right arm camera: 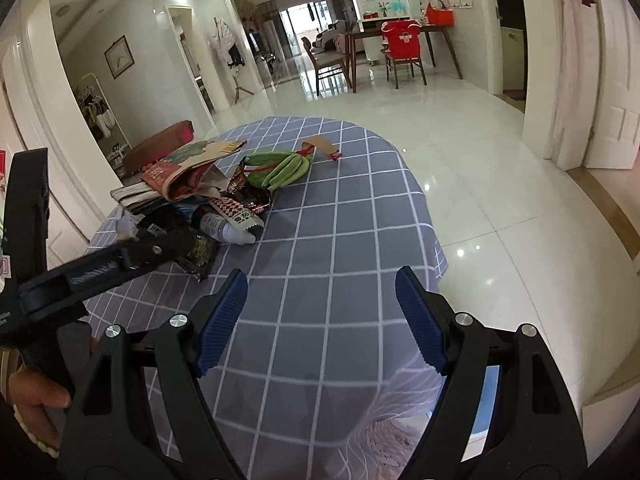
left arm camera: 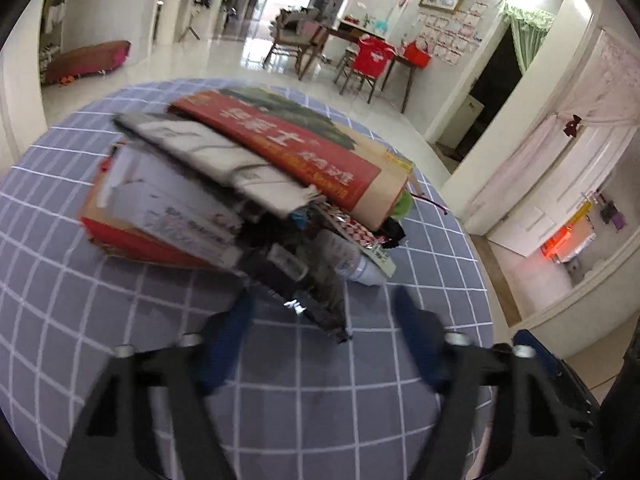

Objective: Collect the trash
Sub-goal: 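Return the left tool to the pile and grasp a dark thin packet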

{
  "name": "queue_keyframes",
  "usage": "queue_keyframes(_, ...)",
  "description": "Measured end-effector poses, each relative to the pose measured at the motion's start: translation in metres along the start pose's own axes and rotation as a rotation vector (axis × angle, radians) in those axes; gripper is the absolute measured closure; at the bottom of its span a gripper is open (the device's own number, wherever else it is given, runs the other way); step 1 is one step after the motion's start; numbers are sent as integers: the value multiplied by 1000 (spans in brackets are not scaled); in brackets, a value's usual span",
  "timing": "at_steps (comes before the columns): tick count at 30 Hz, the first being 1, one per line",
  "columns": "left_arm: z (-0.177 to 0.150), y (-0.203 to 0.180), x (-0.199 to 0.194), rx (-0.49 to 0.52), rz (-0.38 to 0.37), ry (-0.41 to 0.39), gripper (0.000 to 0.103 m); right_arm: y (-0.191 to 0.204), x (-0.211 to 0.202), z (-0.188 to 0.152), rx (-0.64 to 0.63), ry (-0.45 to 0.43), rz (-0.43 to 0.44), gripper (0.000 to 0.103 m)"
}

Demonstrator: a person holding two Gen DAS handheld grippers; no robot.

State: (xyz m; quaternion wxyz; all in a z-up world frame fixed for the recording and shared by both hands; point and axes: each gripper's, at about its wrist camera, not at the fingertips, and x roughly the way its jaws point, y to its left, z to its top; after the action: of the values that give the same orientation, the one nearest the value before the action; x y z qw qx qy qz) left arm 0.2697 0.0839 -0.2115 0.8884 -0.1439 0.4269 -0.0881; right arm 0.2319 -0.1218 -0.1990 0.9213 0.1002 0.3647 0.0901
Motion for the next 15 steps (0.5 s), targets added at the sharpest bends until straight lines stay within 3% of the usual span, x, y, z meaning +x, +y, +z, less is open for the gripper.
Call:
queue_keyframes(4, 7, -2, 15, -3, -17, 11, 42, 1, 11, 11, -24, 24, 4, 27)
queue_keyframes(6, 8, -1, 19, -3, -17, 18, 71, 6, 17, 11, -40, 39, 9, 27)
queue_keyframes(7, 7, 1, 20, -9, -28, 28, 90, 9, 19, 12, -50, 46, 12, 27)
queue_keyframes(15, -11, 22, -7, 37, -79, 22, 92, 41, 51, 20, -109, 107, 58, 27)
